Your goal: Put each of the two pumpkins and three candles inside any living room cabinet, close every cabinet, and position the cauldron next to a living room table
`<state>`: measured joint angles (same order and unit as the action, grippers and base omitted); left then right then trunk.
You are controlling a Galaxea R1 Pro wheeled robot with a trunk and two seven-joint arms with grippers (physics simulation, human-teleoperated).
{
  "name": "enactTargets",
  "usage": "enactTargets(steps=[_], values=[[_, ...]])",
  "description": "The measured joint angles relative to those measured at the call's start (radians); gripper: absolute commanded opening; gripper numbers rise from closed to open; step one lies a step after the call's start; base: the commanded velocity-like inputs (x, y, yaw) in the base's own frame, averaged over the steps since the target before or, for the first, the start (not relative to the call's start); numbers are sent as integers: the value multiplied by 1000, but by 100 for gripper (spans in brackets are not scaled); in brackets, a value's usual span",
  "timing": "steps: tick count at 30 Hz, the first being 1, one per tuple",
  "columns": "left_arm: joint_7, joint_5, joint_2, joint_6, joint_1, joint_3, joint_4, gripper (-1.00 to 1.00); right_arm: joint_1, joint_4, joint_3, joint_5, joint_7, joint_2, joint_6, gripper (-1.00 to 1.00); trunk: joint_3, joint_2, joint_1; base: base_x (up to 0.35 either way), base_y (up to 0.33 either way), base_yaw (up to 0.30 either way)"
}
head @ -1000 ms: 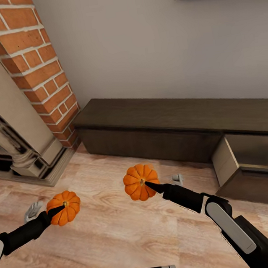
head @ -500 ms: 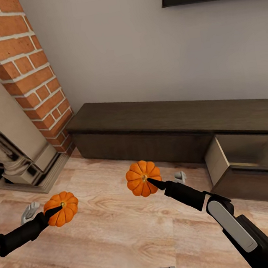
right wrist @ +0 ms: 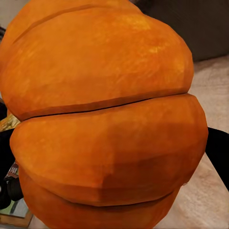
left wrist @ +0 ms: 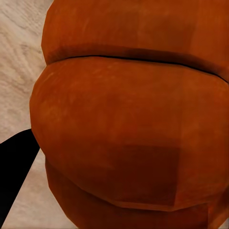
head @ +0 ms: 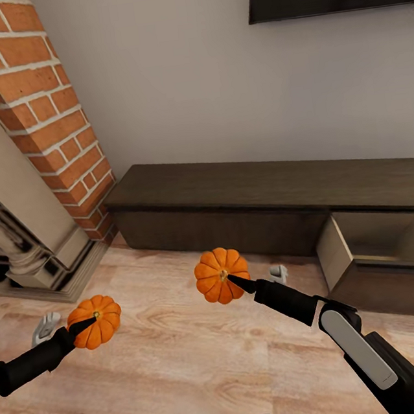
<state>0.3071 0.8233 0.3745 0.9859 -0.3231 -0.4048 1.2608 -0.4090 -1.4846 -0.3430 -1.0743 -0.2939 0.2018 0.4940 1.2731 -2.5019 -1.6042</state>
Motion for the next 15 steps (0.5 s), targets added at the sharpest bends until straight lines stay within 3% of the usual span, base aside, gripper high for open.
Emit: enactTargets(steps=[9,15], values=[[0,0,0,0,0,1,0,-100,0,2,0,1,1,0,0,-100,-34,2,4,0,0,0],[0,-4,0,-1,0,1,0,-100,0,3,0,3,1,0,1,-100,-35,23,15,0,0,0]])
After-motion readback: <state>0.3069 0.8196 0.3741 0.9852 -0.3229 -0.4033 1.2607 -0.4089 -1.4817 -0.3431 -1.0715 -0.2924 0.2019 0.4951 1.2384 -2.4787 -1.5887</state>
